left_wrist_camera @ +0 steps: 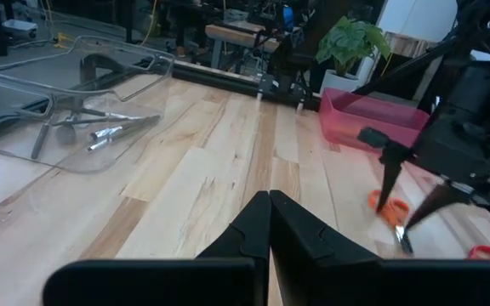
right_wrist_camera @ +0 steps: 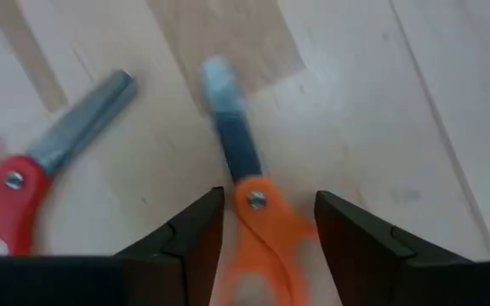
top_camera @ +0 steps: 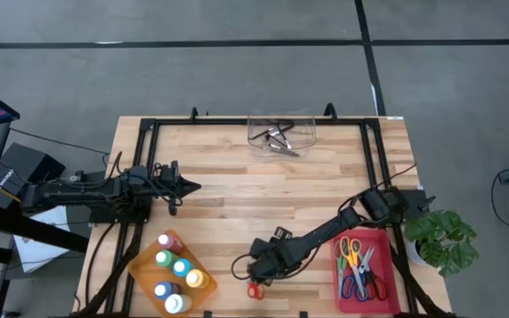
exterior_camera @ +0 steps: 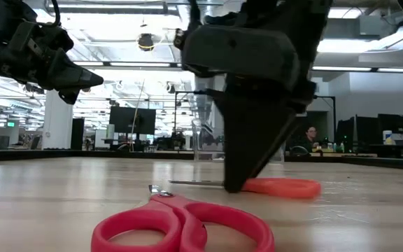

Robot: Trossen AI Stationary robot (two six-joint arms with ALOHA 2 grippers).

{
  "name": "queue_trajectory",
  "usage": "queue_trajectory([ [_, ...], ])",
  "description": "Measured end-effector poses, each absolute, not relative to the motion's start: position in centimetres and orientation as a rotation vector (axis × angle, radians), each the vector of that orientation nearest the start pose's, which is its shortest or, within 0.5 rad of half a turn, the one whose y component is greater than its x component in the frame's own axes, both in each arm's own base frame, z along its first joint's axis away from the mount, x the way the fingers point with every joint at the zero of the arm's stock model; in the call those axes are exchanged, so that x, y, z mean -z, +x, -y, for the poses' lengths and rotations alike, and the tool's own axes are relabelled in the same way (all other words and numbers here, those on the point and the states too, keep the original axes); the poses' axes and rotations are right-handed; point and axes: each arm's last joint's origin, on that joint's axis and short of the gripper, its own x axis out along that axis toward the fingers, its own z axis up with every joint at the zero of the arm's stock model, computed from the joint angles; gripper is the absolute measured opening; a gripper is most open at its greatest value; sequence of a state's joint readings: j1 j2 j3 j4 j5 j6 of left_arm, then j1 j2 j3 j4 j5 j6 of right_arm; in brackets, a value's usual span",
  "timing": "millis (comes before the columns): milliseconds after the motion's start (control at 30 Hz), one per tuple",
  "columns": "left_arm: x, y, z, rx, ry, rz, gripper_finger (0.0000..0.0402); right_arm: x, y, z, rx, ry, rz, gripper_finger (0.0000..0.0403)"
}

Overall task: Pick & Place Paint Supplies
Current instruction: Put the orange scissor into the red bin

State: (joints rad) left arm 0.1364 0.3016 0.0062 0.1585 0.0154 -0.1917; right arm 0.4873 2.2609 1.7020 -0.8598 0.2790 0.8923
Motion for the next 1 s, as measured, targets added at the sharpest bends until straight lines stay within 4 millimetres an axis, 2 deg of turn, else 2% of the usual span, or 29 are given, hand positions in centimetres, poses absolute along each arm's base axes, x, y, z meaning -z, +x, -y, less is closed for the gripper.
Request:
queue_trajectory([
  [167, -15.5, 11.5, -1.5, -0.132, -0.201, -0.118, 0.0000, -14.9, 38.4, -19.4, 0.438, 0.199, -1.292, 0.0169],
  [433, -15.8, 11.5, -1.5, -0.130, -0.199, -0.094, 0.0000, -19.7, 37.1, -19.5, 0.336, 0.159, -1.237, 0.0176],
  [600, -15.8, 11.5, -1.5, -0.130, -0.199, -0.094, 0.0000, -21.4, 34.8, -18.3, 0.366, 0.020, -1.381, 0.0189],
  [733, -15.8, 11.5, -1.5, -0.130, -0.199, -0.094, 0.0000, -21.1, 33.6, -17.5, 0.361, -0.060, -1.473, 0.0202],
  [933, -15.8, 11.5, -1.5, -0.130, -0.199, -0.095, 0.0000, -18.6, 33.3, -15.9, 0.350, -0.088, -1.543, 0.0213],
  [1000, -15.8, 11.5, -1.5, -0.130, -0.199, -0.095, 0.0000, -17.7, 33.5, -15.4, 0.310, -0.042, -1.554, 0.0215],
])
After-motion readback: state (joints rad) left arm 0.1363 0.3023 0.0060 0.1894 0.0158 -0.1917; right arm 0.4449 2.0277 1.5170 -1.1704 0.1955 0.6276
